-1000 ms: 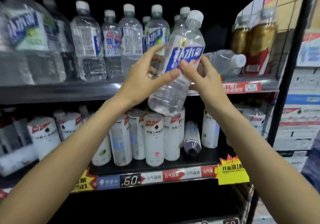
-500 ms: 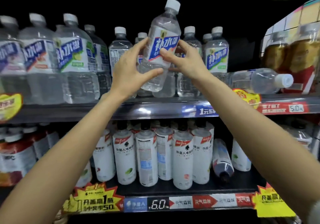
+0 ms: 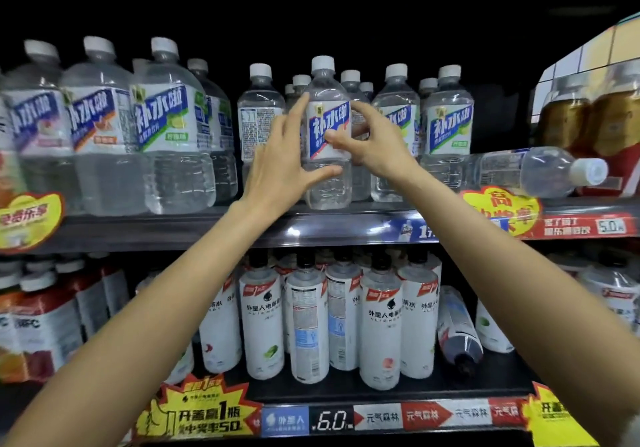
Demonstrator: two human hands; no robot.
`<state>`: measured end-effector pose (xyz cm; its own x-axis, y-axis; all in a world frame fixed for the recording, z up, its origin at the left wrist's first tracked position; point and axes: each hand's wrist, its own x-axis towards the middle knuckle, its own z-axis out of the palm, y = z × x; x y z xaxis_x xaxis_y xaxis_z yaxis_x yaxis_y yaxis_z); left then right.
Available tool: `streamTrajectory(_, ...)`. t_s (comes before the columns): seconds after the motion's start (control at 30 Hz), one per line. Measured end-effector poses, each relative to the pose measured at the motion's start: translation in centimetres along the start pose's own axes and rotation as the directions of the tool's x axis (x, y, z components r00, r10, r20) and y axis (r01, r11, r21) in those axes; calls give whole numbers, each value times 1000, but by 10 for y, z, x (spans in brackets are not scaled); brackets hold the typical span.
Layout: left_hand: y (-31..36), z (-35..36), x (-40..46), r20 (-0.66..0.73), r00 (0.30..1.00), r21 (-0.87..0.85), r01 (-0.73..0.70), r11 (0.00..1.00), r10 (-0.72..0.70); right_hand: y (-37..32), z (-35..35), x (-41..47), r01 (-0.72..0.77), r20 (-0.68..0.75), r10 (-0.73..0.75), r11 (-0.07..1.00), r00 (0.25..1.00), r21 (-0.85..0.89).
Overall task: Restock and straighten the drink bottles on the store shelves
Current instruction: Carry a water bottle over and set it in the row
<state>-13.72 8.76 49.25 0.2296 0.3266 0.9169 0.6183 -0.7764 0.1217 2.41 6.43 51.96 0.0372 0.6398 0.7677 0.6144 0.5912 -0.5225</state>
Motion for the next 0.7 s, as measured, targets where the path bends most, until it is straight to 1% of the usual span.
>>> streamTrajectory(0.13,2,-1,1,38,999,35,-6,999,5,-3,-3,-4,-11,31,13,999,999,-45)
streamTrajectory(0.27,-7,-6,4,93,995,-55,28,998,-23,-8,0,-6,21,100,-9,993,995,-116)
streamTrajectory(0.3,-11,-7,4,108,994,-70,35,997,-28,-8,3,-6,41,93,-27,987,995,-153)
streamTrajectory(0.37,-16,-5,5,124,992,-49,37,998,-31,-5,11,-7,70,33,-64,973,997,-218)
streamTrajectory(0.43,-19,-1,4,100,995,17,14,1000,-16,-1,18,-8,71,-16,-76,972,997,-225)
streamTrajectory(0.53,-18,2,-1,37,999,83,-23,996,20,2,22,-12,67,-48,-78,978,996,-196)
streamTrajectory(0.63,-17,4,-10,0,999,64,-43,997,43,2,21,-15,71,-8,-74,975,997,-212)
streamTrajectory(0.7,-15,4,-16,-6,1000,26,-23,999,24,3,17,-23,92,38,-85,966,996,-242)
